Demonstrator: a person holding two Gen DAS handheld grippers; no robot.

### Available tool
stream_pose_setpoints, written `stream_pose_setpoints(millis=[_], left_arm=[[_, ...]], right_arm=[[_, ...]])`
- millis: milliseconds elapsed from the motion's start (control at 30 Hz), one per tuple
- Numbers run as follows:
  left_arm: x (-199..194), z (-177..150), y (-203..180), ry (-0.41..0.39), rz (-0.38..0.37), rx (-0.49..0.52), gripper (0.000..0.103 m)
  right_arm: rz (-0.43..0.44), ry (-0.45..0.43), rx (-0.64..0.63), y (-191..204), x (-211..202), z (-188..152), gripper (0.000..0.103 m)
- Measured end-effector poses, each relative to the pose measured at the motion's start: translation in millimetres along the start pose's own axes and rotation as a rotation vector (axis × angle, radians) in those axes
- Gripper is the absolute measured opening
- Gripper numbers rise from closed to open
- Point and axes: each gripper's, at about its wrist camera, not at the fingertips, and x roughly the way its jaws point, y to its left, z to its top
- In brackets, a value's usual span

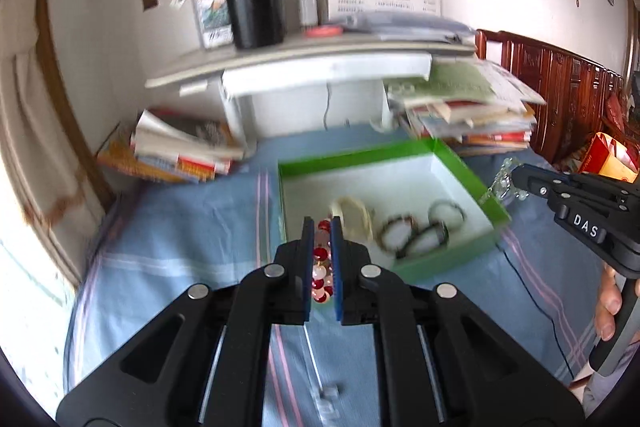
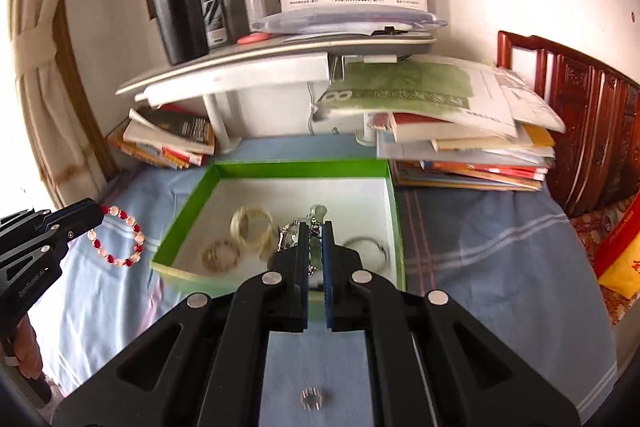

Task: Organize jewelry
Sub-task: 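Lift the bracelet and pendant and carry them over the green box, then open both tools to drop the bracelet and pendant into the box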

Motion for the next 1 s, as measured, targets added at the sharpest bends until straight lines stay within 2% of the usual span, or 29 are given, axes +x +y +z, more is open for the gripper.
stream_pose_setpoints(millis=[133,333,433,533,567,600,667,767,833,900,1000], left_arm=[[50,18,1,0.063,0.004,0.0,0.008],[121,4,-3,0.179,-0.006,-0.008,0.008],[146,2,0,0.219,0.008,-0.022,0.009],[159,4,8,0.22,0.025,-0.046,0.009],[161,5,10,0.211,0.035,-0.054,0.013],[160,5,13,0.201,0.044,-0.063,0.03],[155,5,16,0.189,0.048,-0.067,0.047],[131,-2,18,0.181,0.087,-0.048,0.047],[106,-12,21,0.163,0.112,-0.046,0.053],[78,-34,25,0.148,0.128,-0.042,0.063],[58,-67,30,0.177,0.121,-0.056,0.064]], right_arm=[[-0.042,0.06,0.002,-4,42,4,0.006],[-0.053,0.169,0.014,-10,105,-6,0.006],[-0.06,0.188,0.009,-10,122,-9,0.006],[-0.071,0.17,-0.004,-11,125,-9,0.008],[-0.078,0.166,-0.011,-11,122,-9,0.014],[-0.075,0.165,-0.013,-11,120,-10,0.025],[-0.064,0.149,-0.012,-12,106,-11,0.038],[-0.056,0.122,-0.042,-10,66,-22,0.039],[-0.025,0.118,-0.038,-14,39,-38,0.039],[-0.005,0.14,-0.036,-18,25,-57,0.039],[-0.004,0.228,-0.032,-21,24,-91,0.039]])
